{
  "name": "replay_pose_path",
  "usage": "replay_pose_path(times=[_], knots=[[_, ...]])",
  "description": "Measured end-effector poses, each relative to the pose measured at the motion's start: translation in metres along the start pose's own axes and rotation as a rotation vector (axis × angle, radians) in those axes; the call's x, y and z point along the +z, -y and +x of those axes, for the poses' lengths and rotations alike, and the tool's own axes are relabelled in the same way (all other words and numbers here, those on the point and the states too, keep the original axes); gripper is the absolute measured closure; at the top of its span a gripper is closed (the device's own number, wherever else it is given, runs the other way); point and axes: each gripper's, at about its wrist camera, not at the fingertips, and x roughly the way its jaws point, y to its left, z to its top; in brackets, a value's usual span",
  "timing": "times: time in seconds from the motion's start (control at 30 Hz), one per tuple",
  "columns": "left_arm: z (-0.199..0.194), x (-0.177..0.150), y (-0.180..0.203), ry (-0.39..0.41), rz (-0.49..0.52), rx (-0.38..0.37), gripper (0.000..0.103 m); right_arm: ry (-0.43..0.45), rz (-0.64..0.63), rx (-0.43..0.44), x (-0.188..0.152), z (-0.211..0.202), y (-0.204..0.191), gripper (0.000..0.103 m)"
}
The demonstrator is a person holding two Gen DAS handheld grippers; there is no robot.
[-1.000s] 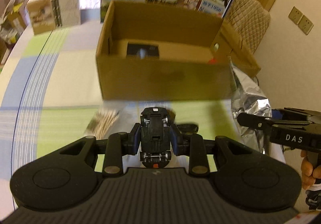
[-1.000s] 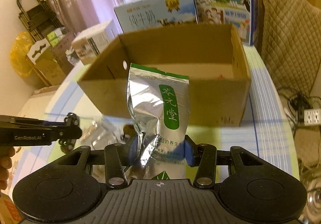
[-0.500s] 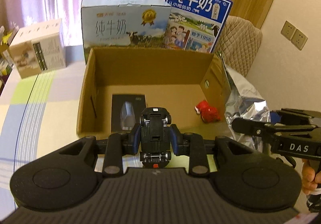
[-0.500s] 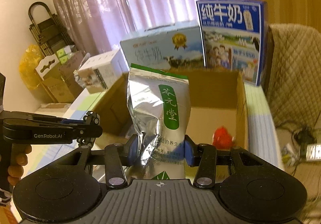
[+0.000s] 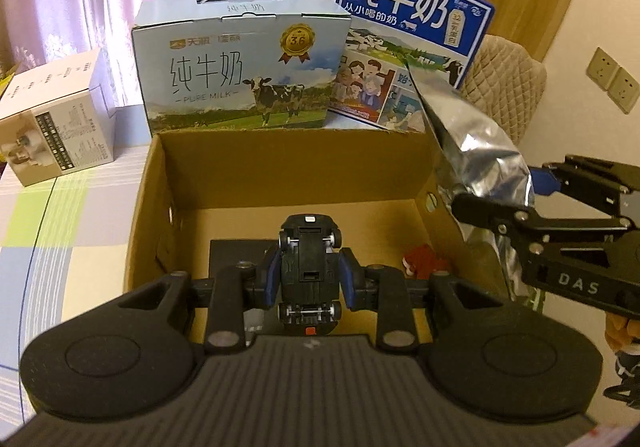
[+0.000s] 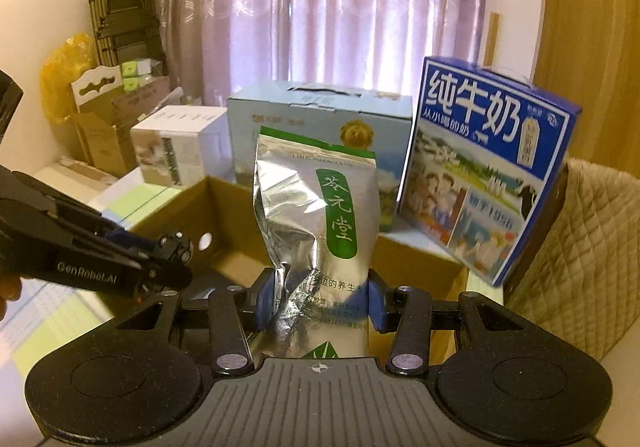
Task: Organize objects
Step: 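Release the toy car into the cardboard box while the right tool drops the tea bag in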
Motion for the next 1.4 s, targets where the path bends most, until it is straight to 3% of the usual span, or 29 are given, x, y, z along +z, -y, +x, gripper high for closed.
replay_pose_path(times=[0.13, 0.33, 0.5, 0.57, 0.63, 0.73, 1.1, 1.17, 1.23, 1.3, 1.4], knots=[[0.018, 0.007, 0.003, -0.019, 0.003, 0.012, 0.078, -0.048, 0.004, -0.014, -0.008, 0.025, 0.006, 0.06], [0.041, 0.003, 0.005, -0.066, 0.011, 0.019, 0.078, -0.208, 0.072, -0.027, -0.029, 0.059, 0.01, 0.06], [0.054, -0.001, 0.005, -0.099, 0.013, 0.021, 0.078, -0.261, 0.124, -0.031, -0.04, 0.072, 0.016, 0.059], [0.058, -0.003, 0.005, -0.108, 0.012, 0.021, 0.078, -0.268, 0.139, -0.035, -0.039, 0.075, 0.017, 0.055], [0.06, -0.003, 0.005, -0.116, 0.01, 0.019, 0.078, -0.261, 0.147, -0.036, -0.04, 0.075, 0.018, 0.044], [0.064, -0.004, 0.006, -0.125, 0.01, 0.015, 0.078, -0.259, 0.139, -0.04, -0.039, 0.074, 0.018, 0.04], [0.072, -0.006, 0.013, -0.147, 0.004, -0.009, 0.077, -0.251, 0.145, -0.042, -0.043, 0.065, 0.018, 0.037], [0.072, -0.006, 0.013, -0.146, 0.002, -0.013, 0.072, -0.248, 0.153, -0.048, -0.044, 0.063, 0.019, 0.037], [0.071, -0.006, 0.014, -0.141, 0.009, 0.01, 0.061, -0.239, 0.165, -0.05, -0.046, 0.059, 0.022, 0.037], [0.069, -0.005, 0.011, -0.137, 0.003, 0.016, 0.043, -0.229, 0.18, -0.046, -0.047, 0.054, 0.023, 0.037], [0.062, -0.005, 0.007, -0.126, -0.01, 0.005, 0.038, -0.217, 0.19, -0.041, -0.048, 0.047, 0.022, 0.037]])
